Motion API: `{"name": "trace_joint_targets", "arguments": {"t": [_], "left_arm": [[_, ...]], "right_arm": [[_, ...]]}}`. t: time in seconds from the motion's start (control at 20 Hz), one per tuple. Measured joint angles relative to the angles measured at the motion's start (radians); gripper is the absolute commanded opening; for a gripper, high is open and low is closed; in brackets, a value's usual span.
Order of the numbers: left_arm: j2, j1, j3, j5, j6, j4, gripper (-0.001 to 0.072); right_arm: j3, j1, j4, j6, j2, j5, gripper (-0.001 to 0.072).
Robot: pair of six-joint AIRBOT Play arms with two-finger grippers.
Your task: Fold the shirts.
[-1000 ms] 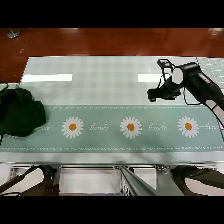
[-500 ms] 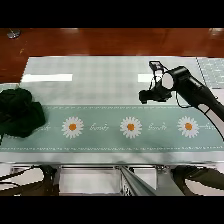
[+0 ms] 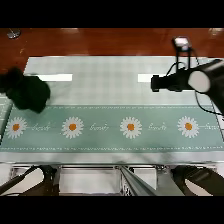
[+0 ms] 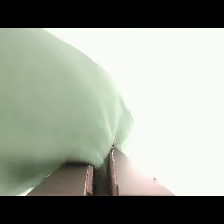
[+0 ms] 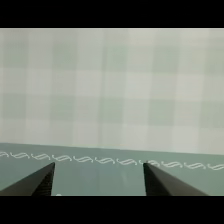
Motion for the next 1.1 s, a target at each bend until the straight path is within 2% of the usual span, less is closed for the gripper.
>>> {"name": "trace_joint_targets", "arguments": {"t": [0.15, 0.35, 0.55, 0.7, 0.85, 0.95, 1.1], "left_arm": [[0.109, -0.082, 0.162, -0.003, 0.05, -0.143, 0.0029], [0.183, -0.235, 0.397, -0.01, 0.057, -0.231, 0.0029], [0.198, -0.49, 0.488, -0.013, 0.056, -0.275, 0.003], [0.2, -0.691, 0.397, -0.014, 0.072, -0.286, 0.003], [0.2, -0.864, 0.198, -0.019, 0.083, -0.289, 0.0031], [0.2, -0.939, 0.038, -0.037, 0.098, -0.29, 0.0031], [0.196, -0.974, -0.203, -0.052, 0.114, -0.259, 0.0038]], "right_arm": [[0.0, 0.0, -0.032, 0.015, 0.153, 0.021, 0.0622], [0.0, 0.0, -0.049, 0.016, 0.327, 0.068, 0.0622], [0.0, 0.0, -0.054, 0.01, 0.452, 0.101, 0.0622], [-0.001, 0.0, -0.056, 0.0, 0.5, 0.124, 0.0622], [-0.023, 0.0, -0.055, -0.011, 0.519, 0.145, 0.0622], [-0.062, 0.0, -0.047, -0.016, 0.525, 0.15, 0.0622], [-0.163, 0.0, 0.006, -0.011, 0.529, 0.123, 0.0622]]}}
